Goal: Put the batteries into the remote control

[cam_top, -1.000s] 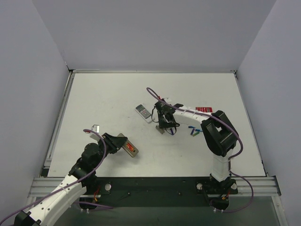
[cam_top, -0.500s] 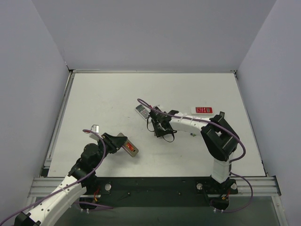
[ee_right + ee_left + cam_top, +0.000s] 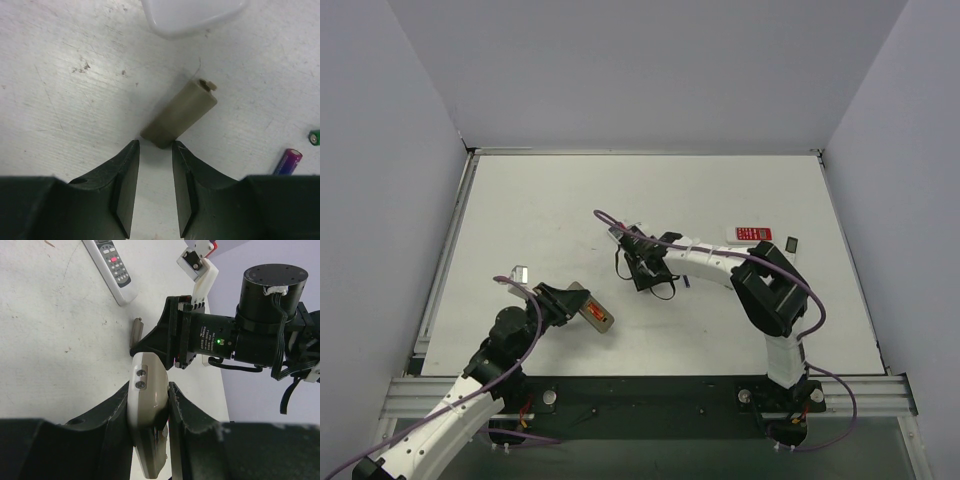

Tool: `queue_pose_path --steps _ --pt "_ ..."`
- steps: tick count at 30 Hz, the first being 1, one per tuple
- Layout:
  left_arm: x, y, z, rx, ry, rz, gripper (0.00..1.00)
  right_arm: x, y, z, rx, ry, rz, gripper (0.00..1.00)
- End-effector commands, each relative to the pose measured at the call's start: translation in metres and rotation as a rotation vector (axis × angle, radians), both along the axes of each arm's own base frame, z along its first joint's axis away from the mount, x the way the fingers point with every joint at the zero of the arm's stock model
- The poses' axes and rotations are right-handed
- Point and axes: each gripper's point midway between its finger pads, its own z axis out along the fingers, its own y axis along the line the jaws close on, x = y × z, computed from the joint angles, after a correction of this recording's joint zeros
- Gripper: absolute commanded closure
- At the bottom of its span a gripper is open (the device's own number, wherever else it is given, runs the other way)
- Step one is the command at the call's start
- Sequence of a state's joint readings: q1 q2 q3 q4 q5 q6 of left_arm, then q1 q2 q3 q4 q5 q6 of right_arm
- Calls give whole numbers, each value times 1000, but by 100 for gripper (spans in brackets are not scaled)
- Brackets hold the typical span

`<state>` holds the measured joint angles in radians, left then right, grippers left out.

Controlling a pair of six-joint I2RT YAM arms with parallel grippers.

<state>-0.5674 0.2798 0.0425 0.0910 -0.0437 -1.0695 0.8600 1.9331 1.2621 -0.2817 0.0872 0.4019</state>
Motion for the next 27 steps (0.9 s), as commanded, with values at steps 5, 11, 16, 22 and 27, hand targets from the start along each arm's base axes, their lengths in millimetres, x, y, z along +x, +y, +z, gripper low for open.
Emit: queue_pose_path --steps 5,11,16,22,27 --pt "2 2 25 -34 -56 14 100 -5 37 -2 120 79 30 71" --pt "0 6 29 -35 -74 26 100 6 55 8 214 26 134 60" --pt "-2 9 32 -28 -90 29 100 11 56 40 276 -44 351 54" --pt "-3 9 34 -31 -99 27 100 17 40 62 396 19 553 44" --pt "-3 9 33 -28 -97 26 100 24 27 66 363 18 698 37"
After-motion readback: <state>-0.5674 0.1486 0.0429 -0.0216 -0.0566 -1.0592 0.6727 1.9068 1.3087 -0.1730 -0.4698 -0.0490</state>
